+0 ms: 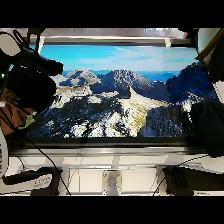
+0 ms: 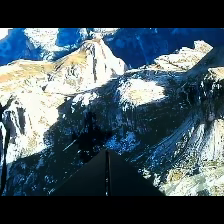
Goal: Fold the clothes and pants, and hang the long-sleeved shirts on hangers.
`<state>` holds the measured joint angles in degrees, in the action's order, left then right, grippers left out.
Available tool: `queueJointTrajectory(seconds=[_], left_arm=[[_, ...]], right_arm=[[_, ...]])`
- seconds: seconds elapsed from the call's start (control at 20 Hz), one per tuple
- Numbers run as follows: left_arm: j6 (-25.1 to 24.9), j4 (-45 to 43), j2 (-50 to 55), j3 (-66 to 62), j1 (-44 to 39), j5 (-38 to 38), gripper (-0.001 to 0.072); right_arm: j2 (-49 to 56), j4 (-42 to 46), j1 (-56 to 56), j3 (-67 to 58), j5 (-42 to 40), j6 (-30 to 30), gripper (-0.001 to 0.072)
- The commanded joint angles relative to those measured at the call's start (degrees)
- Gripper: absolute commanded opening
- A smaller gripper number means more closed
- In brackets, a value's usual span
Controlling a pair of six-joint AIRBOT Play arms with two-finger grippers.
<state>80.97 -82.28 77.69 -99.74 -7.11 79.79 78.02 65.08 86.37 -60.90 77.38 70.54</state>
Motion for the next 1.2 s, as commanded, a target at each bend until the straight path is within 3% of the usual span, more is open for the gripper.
queueJointTrajectory(seconds=[0.0, 0.1, 0.3, 0.4, 0.45, 0.5, 0.55, 0.6, 0.9, 1.15], left_arm=[[0.0, 0.02, 0.04, 0.02, -0.04, -0.02, 0.0016], [0.0, 0.04, 0.02, 0.02, -0.04, 0.0, 0.0016], [0.0, 0.44, 0.04, 0.02, -0.04, 0.02, 0.0016], [0.0, 0.42, 0.04, 0.02, -0.04, 0.04, 0.0016], [0.0, 0.42, 0.04, 0.02, -0.04, 0.44, 0.0015], [0.0, 0.42, 0.04, 0.02, -0.02, 1.4, 0.0015], [-0.02, 0.39, 0.04, 0.02, -0.02, 2.1, 0.0015], [-0.02, 0.39, 0.04, 0.02, -0.02, 2.1, 0.0015], [-0.02, 0.39, 0.04, 0.02, -0.02, 2.1, 0.0015], [-0.02, 0.39, 0.04, 0.02, -0.02, 2.1, 0.0015]], right_arm=[[-2.49, -3.41, 3.52, 0.85, 9.79, 5.14, 0.046], [-6.86, -13.49, 3.48, -1.92, 11.87, 5.6, 0.046], [-18.88, -40.15, -1.18, -3.23, 4.81, 4.96, 0.0457], [-24.13, -44.57, -10.32, -3.23, 4.2, 3.17, 0.0454], [-26.36, -44.22, -16.09, -3.23, 4.11, 2.73, 0.045], [-28.26, -42.88, -22.32, -3.23, 4.22, 1.51, 0.037], [-29.77, -40.7, -28.04, -3.23, 4.17, 0.72, 0.0168], [-31.04, -38.01, -34.1, -3.23, 4.09, 0.2, 0.0058], [-32.02, -16.79, -58.51, -3.23, 4.26, 0.24, 0.0052], [-32.02, -15.32, -64.37, -3.23, 4.55, 0.81, 0.0053]])
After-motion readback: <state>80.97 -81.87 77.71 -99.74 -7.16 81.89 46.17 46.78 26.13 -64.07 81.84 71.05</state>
